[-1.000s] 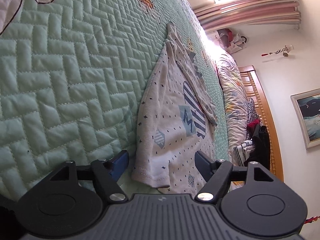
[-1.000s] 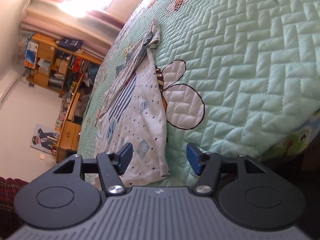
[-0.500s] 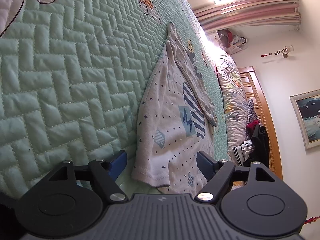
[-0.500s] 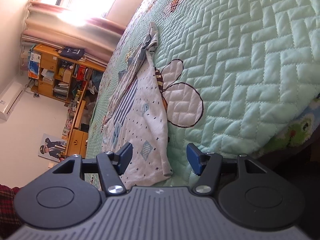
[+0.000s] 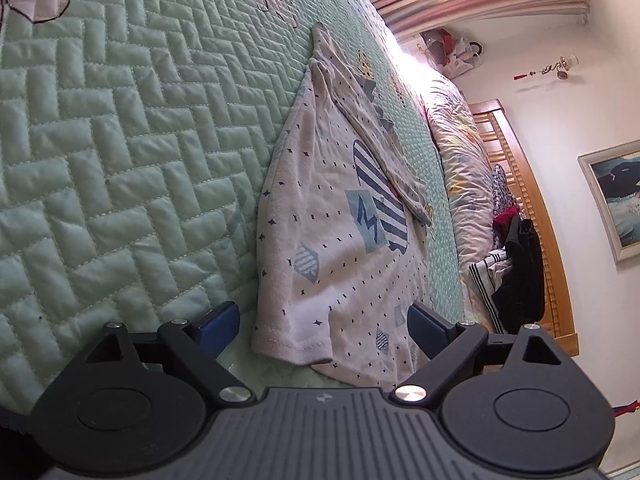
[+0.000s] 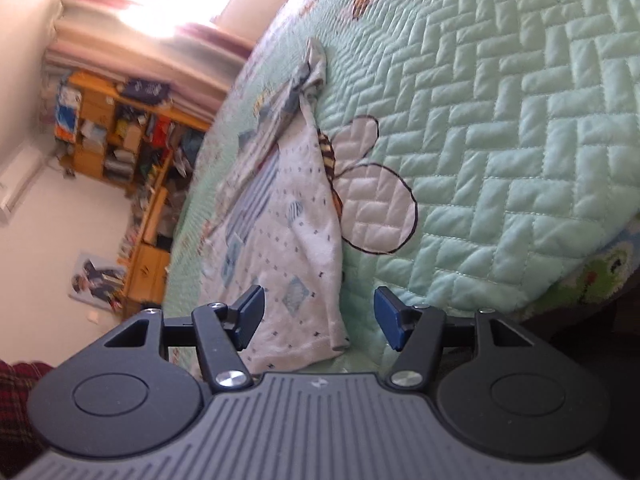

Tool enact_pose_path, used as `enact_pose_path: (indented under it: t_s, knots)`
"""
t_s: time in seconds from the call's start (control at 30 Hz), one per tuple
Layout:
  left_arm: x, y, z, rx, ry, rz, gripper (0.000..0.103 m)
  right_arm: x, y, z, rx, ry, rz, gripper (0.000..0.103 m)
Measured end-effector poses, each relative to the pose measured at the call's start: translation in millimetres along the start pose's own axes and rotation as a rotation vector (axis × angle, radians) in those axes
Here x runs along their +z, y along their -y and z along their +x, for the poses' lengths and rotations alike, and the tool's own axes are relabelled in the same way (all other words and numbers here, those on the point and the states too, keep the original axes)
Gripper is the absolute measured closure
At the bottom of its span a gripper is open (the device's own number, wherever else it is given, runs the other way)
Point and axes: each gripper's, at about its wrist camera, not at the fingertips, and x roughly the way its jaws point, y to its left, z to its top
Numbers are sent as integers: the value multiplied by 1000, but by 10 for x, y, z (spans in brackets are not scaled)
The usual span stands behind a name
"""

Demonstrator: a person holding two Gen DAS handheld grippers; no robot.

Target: Fold clothes

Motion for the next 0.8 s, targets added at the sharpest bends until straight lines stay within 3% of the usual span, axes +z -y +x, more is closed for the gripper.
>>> enact_pose_path:
  t_s: [0.37, 0.43, 0.47, 0.5, 0.53, 0.6, 0.7, 0.8]
  knots:
    - [66, 61, 135, 9, -57, 41, 4, 47, -112, 210, 8, -73, -103, 36]
    - [75, 73, 154, 11, -62, 47, 7, 46, -145, 229, 8, -79, -126, 41]
    - [75, 71, 165, 16, -66, 51, 10, 38, -156, 237, 10, -85, -136, 59]
    - [74, 61, 180, 26, -75, 51, 23, 28, -156, 257, 8, -103, -140, 88]
    - [72, 51, 196, 37, -83, 52, 43, 13, -154, 274, -1, -115, -140, 99]
    - [66, 28, 220, 56, -98, 54, 73, -22, -159, 288, -22, -120, -148, 99]
    - [33, -24, 194, 62, -93, 54, 84, -55, -203, 243, -12, -104, -160, 99]
    - [3, -73, 134, 55, -73, 42, 87, -89, -247, 195, -6, -94, -174, 99]
